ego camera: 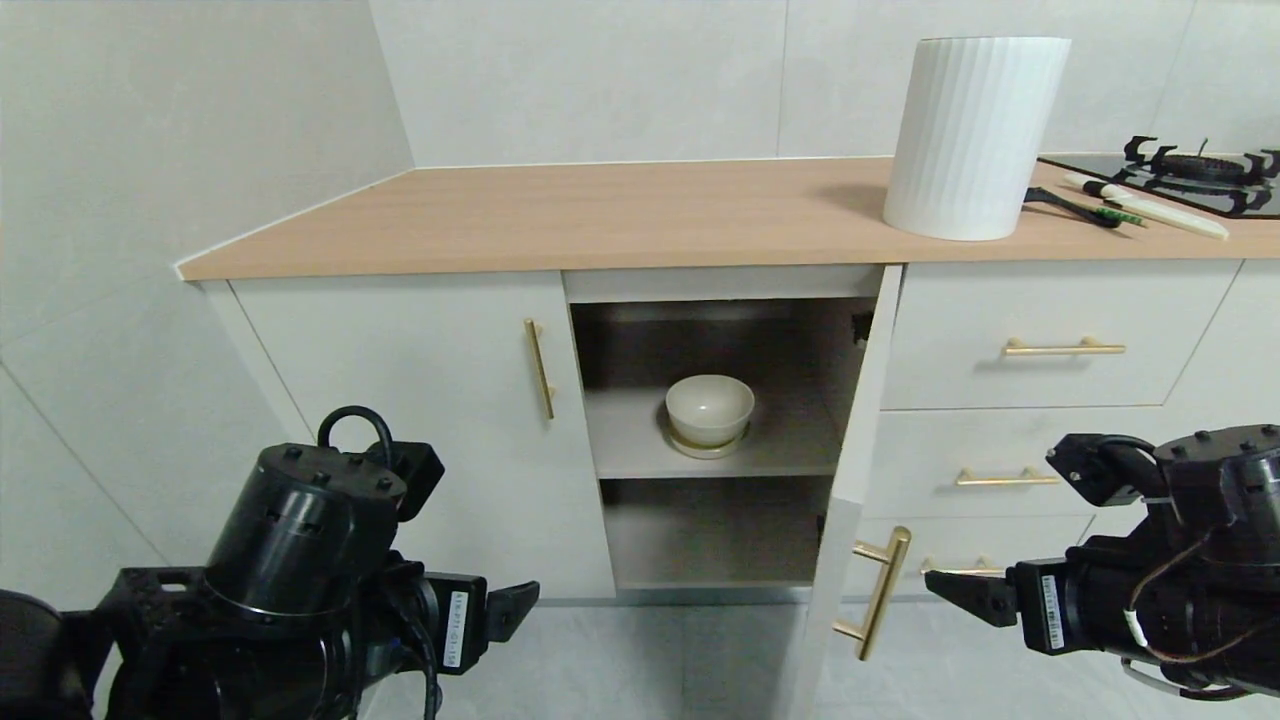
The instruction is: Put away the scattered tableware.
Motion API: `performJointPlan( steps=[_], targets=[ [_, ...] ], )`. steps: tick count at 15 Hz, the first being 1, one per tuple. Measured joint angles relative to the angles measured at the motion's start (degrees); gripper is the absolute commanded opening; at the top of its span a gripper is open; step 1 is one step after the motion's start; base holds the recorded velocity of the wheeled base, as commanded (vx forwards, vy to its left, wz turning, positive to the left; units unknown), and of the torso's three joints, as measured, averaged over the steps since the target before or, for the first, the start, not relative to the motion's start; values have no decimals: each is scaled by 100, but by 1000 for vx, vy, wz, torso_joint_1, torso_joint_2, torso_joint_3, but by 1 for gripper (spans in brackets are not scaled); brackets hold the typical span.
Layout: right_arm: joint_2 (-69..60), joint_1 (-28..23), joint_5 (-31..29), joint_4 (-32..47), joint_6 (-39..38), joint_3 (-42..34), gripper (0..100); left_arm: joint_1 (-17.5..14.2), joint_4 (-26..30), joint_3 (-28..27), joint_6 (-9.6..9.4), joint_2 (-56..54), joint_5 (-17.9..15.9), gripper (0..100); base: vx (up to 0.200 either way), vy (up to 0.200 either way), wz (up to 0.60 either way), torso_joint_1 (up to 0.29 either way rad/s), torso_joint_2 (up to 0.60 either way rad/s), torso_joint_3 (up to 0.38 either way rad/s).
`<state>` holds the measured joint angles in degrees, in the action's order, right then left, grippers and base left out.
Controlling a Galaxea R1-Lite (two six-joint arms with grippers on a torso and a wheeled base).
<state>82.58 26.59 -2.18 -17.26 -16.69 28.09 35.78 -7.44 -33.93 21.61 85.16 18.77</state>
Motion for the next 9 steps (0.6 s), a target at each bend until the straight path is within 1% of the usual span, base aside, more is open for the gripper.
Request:
performJointPlan(
  steps=[5, 9],
  targets=[
    [96, 0, -28, -154, -26, -23, 100, 2, -2, 9, -2, -5, 7, 100, 0, 0, 0, 0, 0, 0],
    [556, 17, -178, -1040, -66, 18, 100, 0, 0, 9, -2, -16, 11, 100, 0, 0, 0, 0, 0, 0]
  ],
)
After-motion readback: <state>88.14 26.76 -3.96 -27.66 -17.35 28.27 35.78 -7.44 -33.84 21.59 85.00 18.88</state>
